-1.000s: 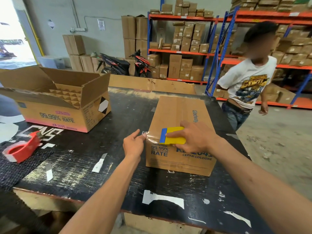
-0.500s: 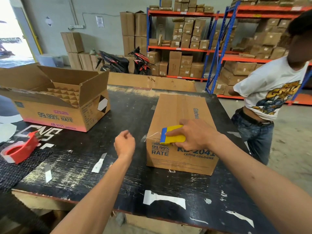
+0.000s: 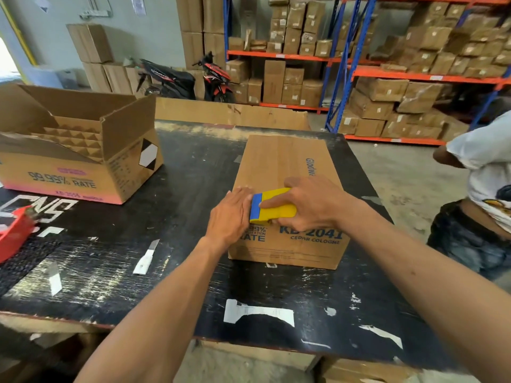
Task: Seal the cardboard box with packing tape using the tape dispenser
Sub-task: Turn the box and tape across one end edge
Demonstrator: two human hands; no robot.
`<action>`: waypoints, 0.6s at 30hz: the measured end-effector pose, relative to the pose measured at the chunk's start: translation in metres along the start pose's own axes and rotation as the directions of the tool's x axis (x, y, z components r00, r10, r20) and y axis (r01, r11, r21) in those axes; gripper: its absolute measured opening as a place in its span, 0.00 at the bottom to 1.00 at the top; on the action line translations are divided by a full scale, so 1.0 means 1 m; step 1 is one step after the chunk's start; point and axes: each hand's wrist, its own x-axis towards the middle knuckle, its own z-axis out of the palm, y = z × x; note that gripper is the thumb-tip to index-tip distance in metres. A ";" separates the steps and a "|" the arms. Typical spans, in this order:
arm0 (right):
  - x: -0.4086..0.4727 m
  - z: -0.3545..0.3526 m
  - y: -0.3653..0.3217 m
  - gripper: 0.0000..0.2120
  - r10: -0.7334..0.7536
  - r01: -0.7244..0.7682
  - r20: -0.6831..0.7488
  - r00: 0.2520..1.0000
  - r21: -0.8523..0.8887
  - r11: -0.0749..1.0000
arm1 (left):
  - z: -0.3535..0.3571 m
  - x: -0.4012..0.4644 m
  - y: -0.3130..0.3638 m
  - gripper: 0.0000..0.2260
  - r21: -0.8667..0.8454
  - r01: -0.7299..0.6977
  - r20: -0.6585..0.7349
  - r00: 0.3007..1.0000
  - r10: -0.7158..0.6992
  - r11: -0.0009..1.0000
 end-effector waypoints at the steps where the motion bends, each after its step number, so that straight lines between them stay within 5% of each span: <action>1: -0.003 0.002 0.002 0.24 -0.002 0.002 0.004 1.000 0.004 1.000 | 0.000 0.000 0.000 0.20 0.021 -0.006 -0.004 1.000 0.006 1.000; 13: -0.073 0.004 0.068 0.27 0.057 -0.052 0.147 0.987 -0.040 0.998 | 0.001 0.002 -0.001 0.26 0.155 -0.077 0.046 0.996 0.071 0.985; 18: -0.070 0.001 0.066 0.24 0.062 -0.051 0.186 0.981 -0.060 0.997 | -0.009 0.013 0.012 0.28 0.348 -0.119 0.126 0.989 0.079 0.930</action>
